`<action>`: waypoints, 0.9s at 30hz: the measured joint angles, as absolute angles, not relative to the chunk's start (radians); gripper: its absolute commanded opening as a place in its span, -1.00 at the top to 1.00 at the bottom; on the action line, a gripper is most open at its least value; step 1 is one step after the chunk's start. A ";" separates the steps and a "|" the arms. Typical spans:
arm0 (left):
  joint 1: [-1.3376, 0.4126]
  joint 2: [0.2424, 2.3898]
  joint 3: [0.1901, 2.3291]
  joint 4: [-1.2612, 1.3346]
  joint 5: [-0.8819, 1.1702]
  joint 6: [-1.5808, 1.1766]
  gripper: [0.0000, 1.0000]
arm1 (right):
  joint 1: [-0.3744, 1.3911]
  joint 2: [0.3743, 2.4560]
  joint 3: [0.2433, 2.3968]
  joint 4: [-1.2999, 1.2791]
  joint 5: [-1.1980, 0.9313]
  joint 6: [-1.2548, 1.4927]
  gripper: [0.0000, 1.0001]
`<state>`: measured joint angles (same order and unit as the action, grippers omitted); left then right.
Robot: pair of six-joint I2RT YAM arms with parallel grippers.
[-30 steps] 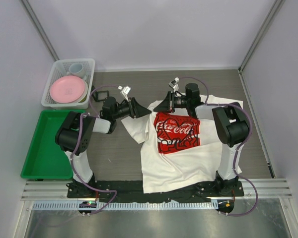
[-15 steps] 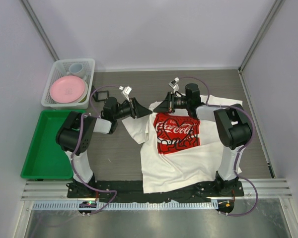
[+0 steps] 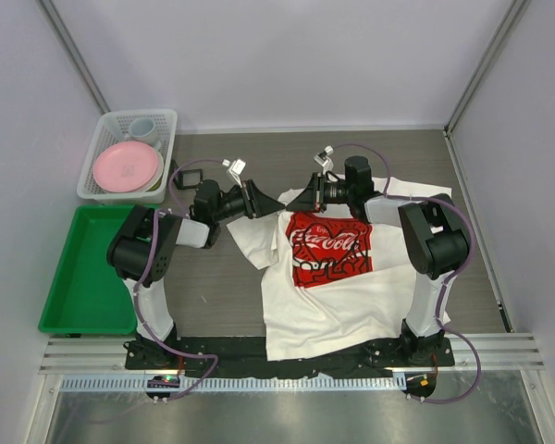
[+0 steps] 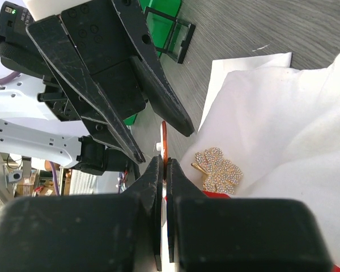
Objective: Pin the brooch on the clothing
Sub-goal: Pass from the right arm to the left
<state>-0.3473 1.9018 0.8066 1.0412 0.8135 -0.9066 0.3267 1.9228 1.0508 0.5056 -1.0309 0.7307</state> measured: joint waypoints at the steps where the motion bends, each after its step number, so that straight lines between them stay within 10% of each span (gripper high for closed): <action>1: -0.347 1.903 0.810 1.042 0.812 -0.909 0.23 | 0.327 1.923 1.051 0.501 -1.031 0.728 0.98; 6: -0.347 1.905 0.817 1.044 0.811 -0.913 0.38 | 0.328 1.923 1.055 0.487 -1.031 0.713 0.98; 15: -0.345 1.914 0.817 1.058 0.820 -0.918 0.03 | 0.329 1.923 1.064 0.487 -1.032 0.714 0.99; 27: -0.344 1.914 0.817 1.078 0.841 -0.921 0.32 | 0.330 1.923 1.071 0.517 -1.031 0.755 0.99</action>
